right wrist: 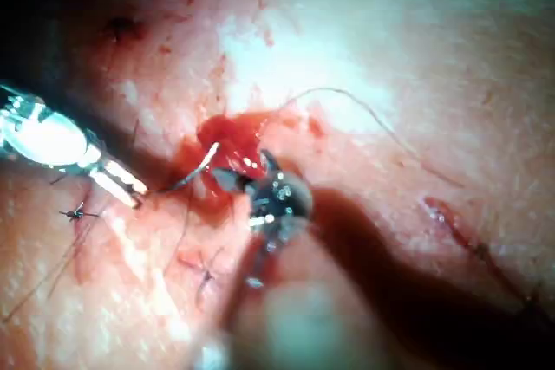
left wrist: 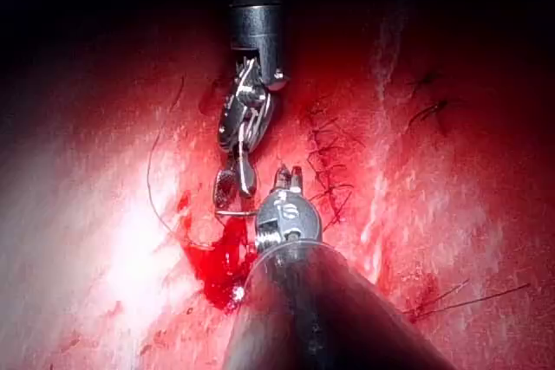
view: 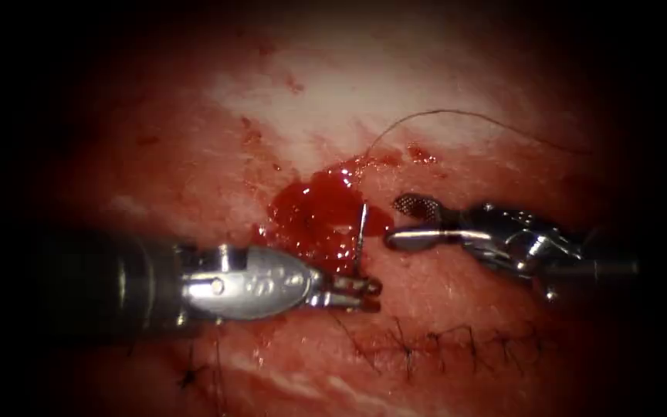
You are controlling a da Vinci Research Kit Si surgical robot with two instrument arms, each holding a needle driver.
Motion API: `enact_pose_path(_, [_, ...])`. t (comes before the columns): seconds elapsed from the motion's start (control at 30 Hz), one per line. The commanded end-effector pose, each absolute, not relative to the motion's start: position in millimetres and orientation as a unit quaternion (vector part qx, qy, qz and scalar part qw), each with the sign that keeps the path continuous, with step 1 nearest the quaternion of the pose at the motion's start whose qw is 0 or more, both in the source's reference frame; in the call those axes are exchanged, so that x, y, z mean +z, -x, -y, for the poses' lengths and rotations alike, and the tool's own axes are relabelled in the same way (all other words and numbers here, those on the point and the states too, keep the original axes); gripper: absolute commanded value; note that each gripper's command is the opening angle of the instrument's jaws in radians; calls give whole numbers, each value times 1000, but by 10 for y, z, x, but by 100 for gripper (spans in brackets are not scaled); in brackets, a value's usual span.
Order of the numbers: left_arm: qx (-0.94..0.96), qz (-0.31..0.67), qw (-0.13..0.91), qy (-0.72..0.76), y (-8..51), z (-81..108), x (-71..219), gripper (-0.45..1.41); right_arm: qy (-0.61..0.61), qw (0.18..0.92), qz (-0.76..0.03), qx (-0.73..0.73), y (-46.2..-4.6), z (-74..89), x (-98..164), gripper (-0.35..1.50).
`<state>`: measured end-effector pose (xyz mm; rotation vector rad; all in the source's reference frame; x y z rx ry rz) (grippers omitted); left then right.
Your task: Wound Closure
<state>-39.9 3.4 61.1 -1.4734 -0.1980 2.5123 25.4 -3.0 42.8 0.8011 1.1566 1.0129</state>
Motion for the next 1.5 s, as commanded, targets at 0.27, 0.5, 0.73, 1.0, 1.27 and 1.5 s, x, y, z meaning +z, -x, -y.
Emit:
enact_pose_path(0.27, [880,-28,48,471,397,-45,605,-45,-405,597,-521,456,-260,37,420,88])
enact_pose_path(0.5, [881,-48,12,471,406,-35,621,-45,-432,566,-524,467,-258,35,417,83])
enact_pose_path(0.73, [879,-52,7,473,415,-25,631,-45,-436,537,-531,490,-260,30,422,83])
enact_pose_path(1.0, [880,-51,2,471,420,-20,632,-45,-441,519,-534,501,-269,30,423,76])
enact_pose_path(1.27, [882,-50,1,469,424,-17,633,-45,-450,510,-536,501,-283,33,421,74])
enact_pose_path(1.5, [883,-51,-3,467,426,-15,635,-45,-461,507,-535,494,-288,36,417,59])
